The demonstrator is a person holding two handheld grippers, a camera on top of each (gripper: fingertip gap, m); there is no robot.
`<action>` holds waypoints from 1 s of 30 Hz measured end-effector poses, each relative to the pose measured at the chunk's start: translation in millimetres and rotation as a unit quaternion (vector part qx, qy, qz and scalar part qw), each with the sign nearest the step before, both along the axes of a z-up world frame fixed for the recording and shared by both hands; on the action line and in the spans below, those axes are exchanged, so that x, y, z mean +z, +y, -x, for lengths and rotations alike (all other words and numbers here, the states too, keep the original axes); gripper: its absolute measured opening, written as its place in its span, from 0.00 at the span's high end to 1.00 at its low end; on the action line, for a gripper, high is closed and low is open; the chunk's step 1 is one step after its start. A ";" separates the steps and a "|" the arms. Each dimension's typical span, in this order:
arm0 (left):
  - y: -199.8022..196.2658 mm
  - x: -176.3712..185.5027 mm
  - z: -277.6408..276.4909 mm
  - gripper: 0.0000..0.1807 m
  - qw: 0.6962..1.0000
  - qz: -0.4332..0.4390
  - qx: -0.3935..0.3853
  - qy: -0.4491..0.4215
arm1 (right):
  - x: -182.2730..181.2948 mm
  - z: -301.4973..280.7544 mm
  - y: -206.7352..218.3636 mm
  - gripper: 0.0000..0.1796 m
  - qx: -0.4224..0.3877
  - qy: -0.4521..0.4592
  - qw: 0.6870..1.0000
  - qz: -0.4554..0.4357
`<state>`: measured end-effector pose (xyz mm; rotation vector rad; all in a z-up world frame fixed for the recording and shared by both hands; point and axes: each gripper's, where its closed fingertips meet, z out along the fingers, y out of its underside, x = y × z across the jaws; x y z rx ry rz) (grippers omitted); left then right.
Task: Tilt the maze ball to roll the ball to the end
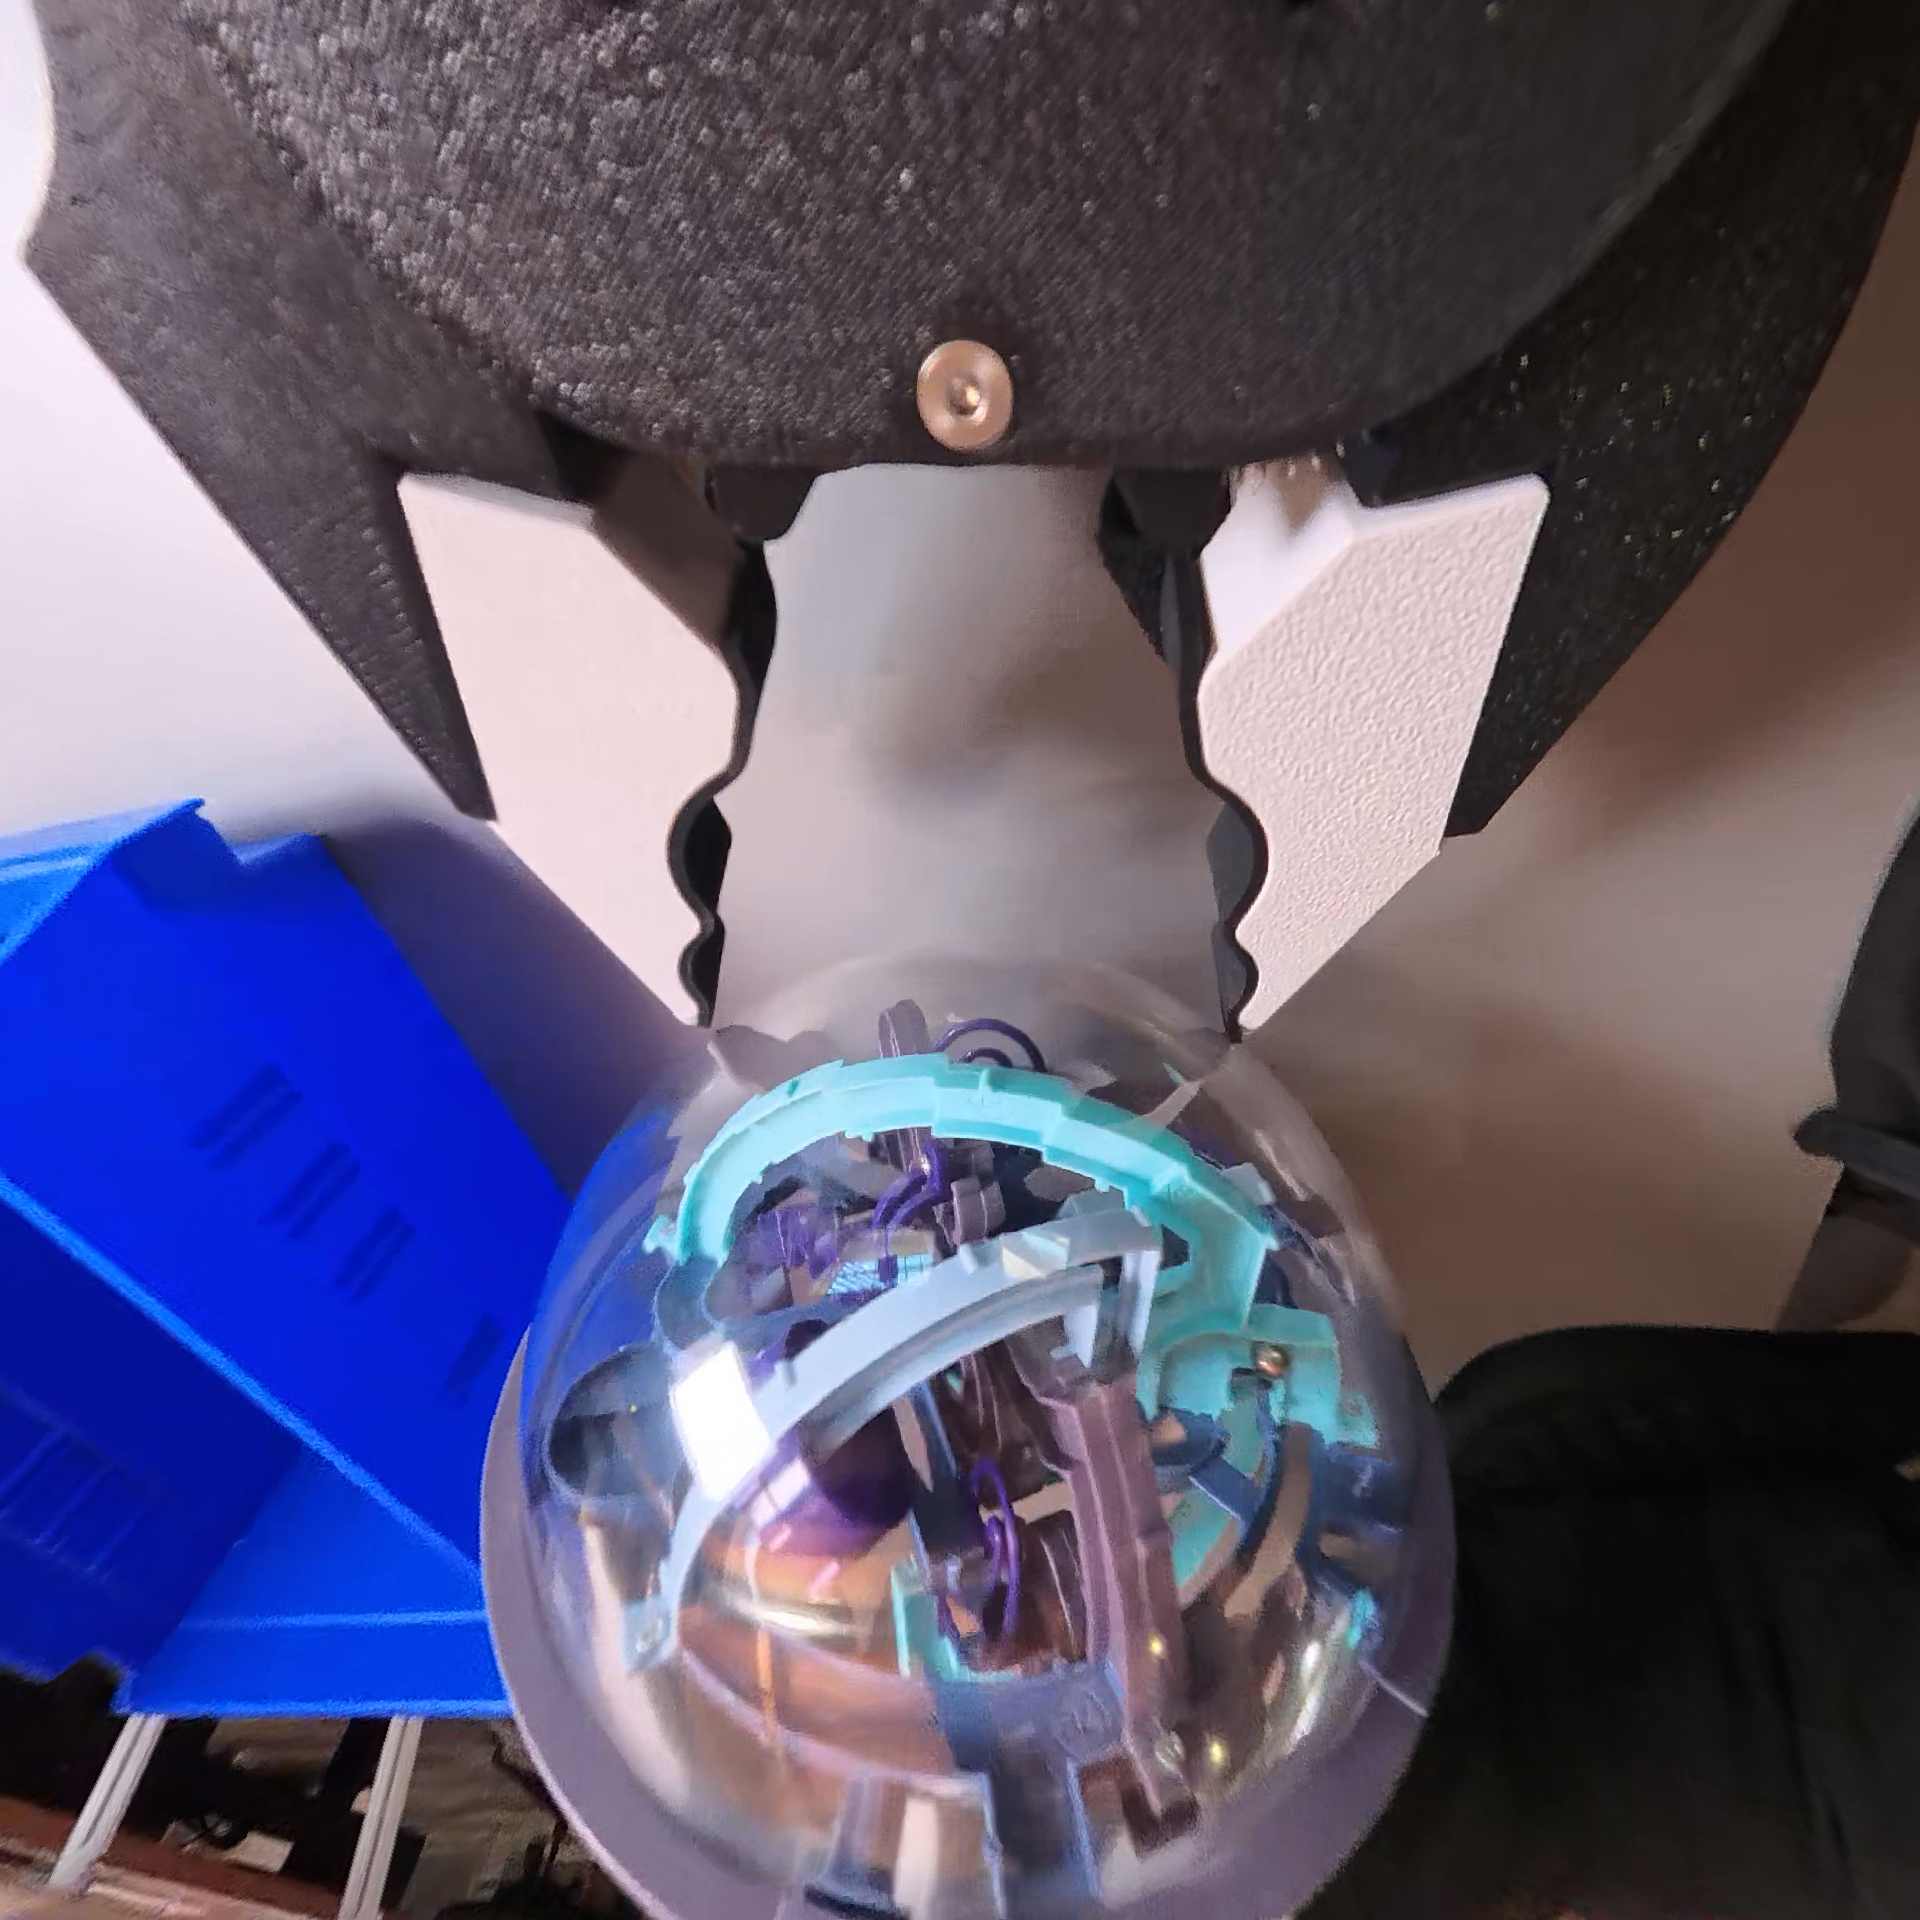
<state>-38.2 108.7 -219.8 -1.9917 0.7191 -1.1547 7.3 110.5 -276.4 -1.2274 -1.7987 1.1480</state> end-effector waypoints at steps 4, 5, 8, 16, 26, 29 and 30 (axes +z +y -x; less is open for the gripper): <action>6.9 -1.2 4.0 0.22 0.999 0.036 -0.005 -0.031 | 4.4 3.2 1.5 0.46 -0.012 0.014 1.000 0.005; 8.3 -1.7 5.1 0.22 0.998 0.046 -0.006 -0.040 | 4.4 3.5 1.8 0.46 -0.014 0.016 1.000 0.009; 9.4 -3.4 8.7 0.22 0.994 0.079 -0.017 -0.079 | 6.8 3.0 0.5 0.48 -0.014 0.020 0.999 0.031; 5.9 -7.0 14.9 0.23 0.977 0.121 -0.045 -0.169 | 9.9 -0.6 -3.6 0.56 -0.005 0.027 0.999 0.039; -6.3 -14.8 16.4 0.23 0.959 0.168 -0.087 -0.210 | 22.1 -1.5 -7.7 0.50 0.006 0.072 0.997 -0.019; -6.1 -14.3 13.7 0.23 0.957 0.172 -0.094 -0.216 | 30.1 3.3 -12.6 0.41 0.014 0.098 0.992 -0.078; -5.3 -13.4 12.3 0.24 0.957 0.168 -0.094 -0.218 | 31.4 5.6 -14.8 0.38 0.019 0.101 0.990 -0.095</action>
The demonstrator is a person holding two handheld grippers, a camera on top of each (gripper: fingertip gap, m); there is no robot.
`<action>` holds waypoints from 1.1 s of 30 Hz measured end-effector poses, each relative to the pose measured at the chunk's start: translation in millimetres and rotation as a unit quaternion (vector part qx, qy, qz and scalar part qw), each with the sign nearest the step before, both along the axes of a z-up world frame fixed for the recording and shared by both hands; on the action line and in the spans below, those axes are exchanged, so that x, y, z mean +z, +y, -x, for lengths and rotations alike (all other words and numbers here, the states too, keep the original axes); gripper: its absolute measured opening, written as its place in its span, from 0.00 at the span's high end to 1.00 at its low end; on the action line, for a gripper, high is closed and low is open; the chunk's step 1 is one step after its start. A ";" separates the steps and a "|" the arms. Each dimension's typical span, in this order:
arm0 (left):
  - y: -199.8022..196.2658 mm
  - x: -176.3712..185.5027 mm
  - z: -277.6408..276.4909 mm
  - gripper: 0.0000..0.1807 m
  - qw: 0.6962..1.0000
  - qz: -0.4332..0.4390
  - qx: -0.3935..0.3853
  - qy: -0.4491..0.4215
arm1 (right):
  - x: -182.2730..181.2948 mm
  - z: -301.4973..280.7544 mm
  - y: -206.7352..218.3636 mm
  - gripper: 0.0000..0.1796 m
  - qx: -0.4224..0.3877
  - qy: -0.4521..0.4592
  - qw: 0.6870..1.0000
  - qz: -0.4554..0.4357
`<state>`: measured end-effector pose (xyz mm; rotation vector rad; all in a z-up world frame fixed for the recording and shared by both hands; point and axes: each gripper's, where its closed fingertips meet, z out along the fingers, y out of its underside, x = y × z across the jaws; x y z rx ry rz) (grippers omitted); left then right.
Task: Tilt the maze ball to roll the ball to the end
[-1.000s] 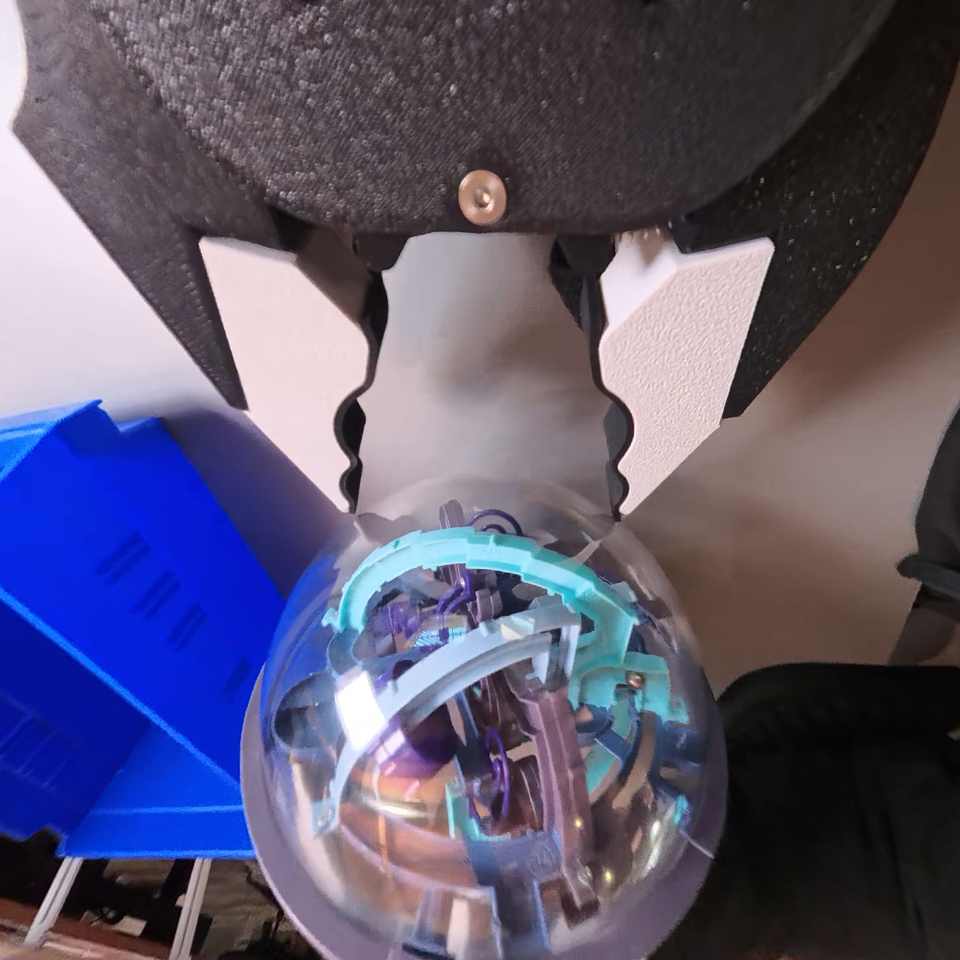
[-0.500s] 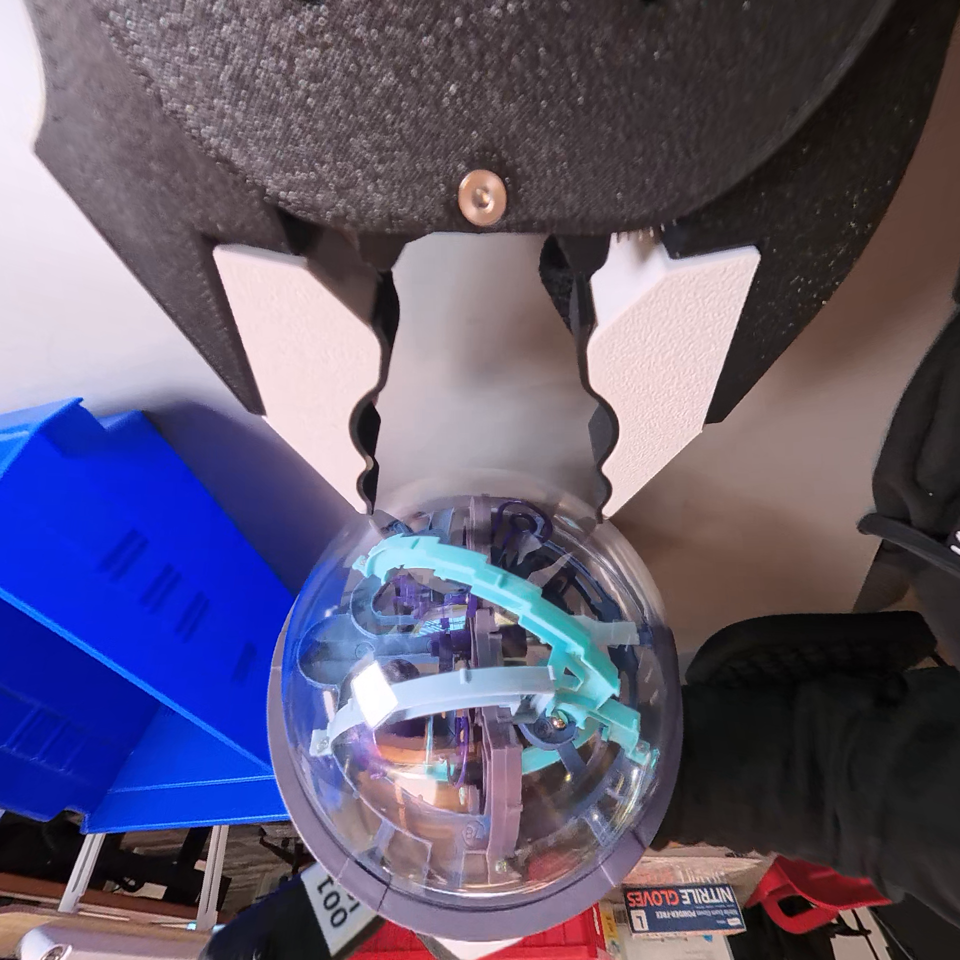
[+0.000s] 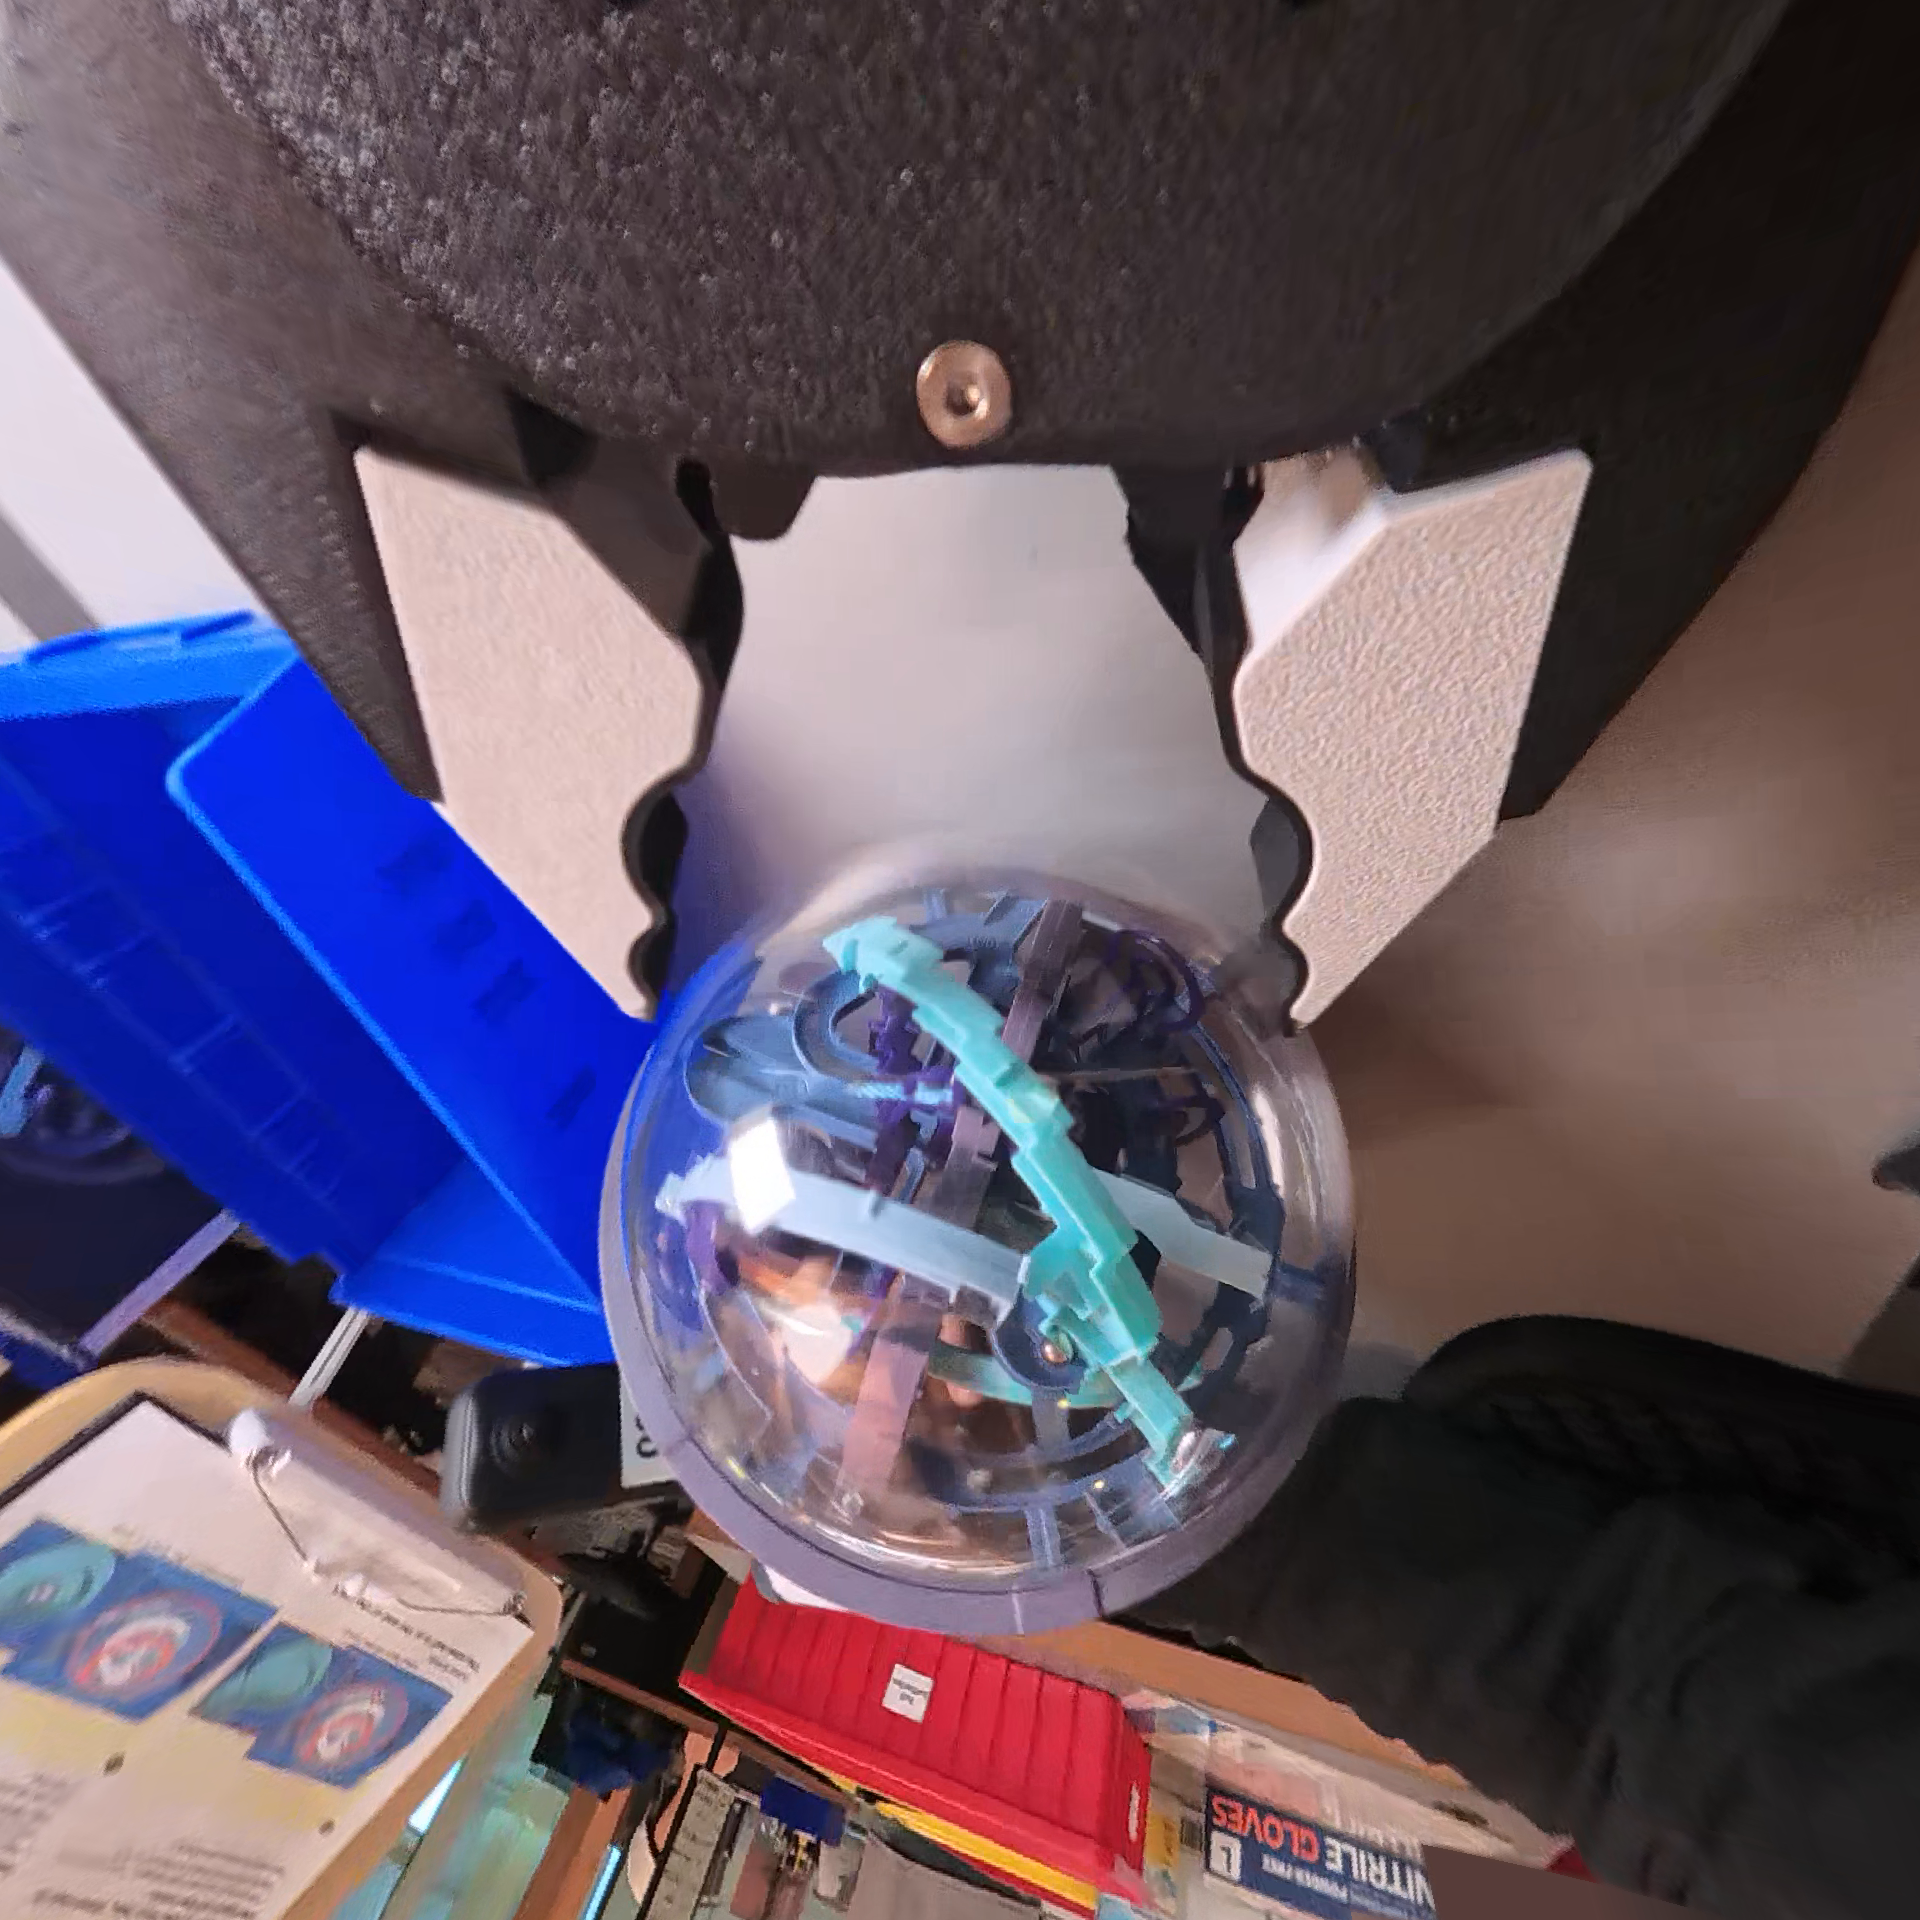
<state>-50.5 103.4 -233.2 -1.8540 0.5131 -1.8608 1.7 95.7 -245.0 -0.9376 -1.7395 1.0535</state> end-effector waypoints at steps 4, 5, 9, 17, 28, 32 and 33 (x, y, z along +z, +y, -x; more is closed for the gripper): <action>6.9 5.9 -8.9 0.25 1.000 -0.002 0.014 -0.017 | 1.8 7.3 -8.3 0.31 0.001 0.004 0.999 -0.037; 9.8 7.2 -10.1 0.25 0.999 0.002 0.024 -0.022 | 1.8 7.9 -8.0 0.30 -0.003 0.005 0.999 -0.037; 29.9 14.3 2.0 0.33 0.991 -0.022 0.135 -0.015 | 1.6 7.7 0.1 0.31 -0.018 0.000 1.000 0.001; -2.7 31.7 32.3 0.36 0.961 -0.163 0.200 0.099 | 1.6 15.1 -1.9 0.33 -0.016 -0.004 1.000 0.018; -43.3 -21.1 23.7 0.21 0.908 -0.289 0.143 0.266 | -18.9 32.3 -10.8 0.32 0.003 -0.060 0.998 0.035; -37.1 -17.2 22.1 0.21 0.929 -0.234 0.147 0.247 | -22.3 30.2 -8.6 0.32 0.003 -0.091 0.990 0.109; -36.4 -17.2 21.7 0.21 0.935 -0.215 0.144 0.243 | -22.0 29.6 -8.7 0.32 0.004 -0.099 0.987 0.128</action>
